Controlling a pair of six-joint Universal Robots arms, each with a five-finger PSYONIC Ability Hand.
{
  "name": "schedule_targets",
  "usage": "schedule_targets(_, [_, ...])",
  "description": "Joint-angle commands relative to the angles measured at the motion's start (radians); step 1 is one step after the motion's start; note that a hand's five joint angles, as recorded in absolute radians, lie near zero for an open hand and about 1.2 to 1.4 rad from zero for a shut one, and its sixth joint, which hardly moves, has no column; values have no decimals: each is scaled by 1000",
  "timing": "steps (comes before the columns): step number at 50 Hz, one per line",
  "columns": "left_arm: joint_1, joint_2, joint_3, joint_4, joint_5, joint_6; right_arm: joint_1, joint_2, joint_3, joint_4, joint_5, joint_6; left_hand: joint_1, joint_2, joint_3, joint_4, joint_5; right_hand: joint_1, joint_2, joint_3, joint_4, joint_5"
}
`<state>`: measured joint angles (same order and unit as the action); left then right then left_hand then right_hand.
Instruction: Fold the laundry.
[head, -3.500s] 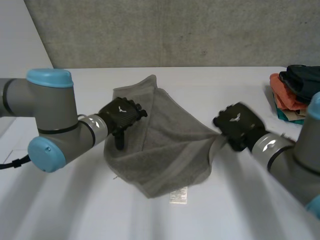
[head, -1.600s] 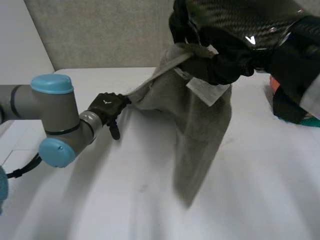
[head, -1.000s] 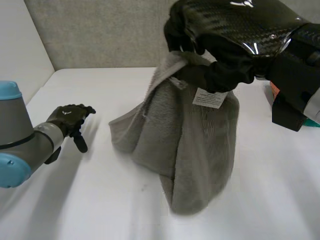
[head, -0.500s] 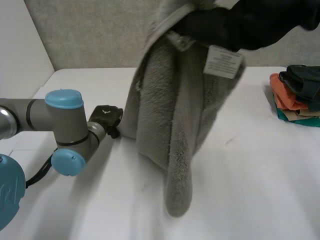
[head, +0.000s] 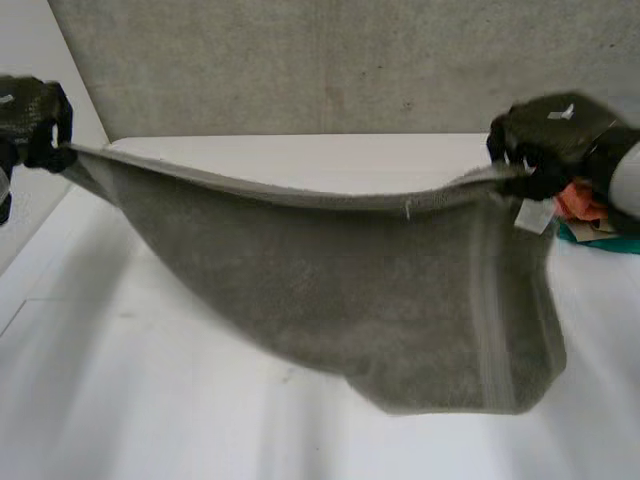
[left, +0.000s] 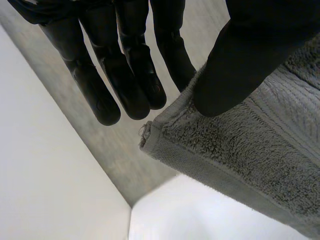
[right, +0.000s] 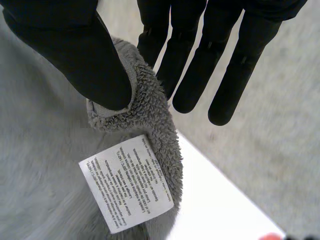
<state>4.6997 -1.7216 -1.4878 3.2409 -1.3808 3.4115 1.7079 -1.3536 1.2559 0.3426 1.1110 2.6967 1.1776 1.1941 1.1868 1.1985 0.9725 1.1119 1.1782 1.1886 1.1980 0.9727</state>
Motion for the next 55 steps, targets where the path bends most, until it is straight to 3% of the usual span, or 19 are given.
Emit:
schedule_targets(1, [-36,-237,179,-67,-26,196,94,272,-196,-108,167,-49,219,202,209,198,249,284,218,208,198,249])
schedule_targets(8, [-98,-412,625,-31,-159,204,151,453,-517,-486,361,-69,219,202,209,198,249,284,218,208,198,249])
schedule_targets(13, [-105,-411,816,134,-247,143,145,487,-627,-767,392,-84,219,202,209,198,249,284,218,208,198,249])
schedule_targets(17, [-107,-371,824,244,-236,92,142,478,-622,-901,371,-83,219,202,209,198,249,284,218,208,198,249])
schedule_targets(23, [-112,-325,687,232,-135,74,154,465,-586,-844,300,-72,219,202,209,198,249,284,218,208,198,249])
schedule_targets(36, [-84,-352,236,286,-173,84,128,501,-336,-780,268,-63,219,202,209,198,249,284,218,208,198,249])
schedule_targets(44, [-135,-363,14,261,-80,153,114,559,-191,-634,285,-155,219,202,209,198,249,284,218,208,198,249])
schedule_targets(51, [-124,-250,-164,61,-63,281,116,467,-57,-407,291,-242,219,202,209,198,249,284,218,208,198,249])
schedule_targets(55, [-105,-118,-279,-108,-46,373,107,318,48,-176,306,-328,219,202,209,198,249,284,218,208,198,249])
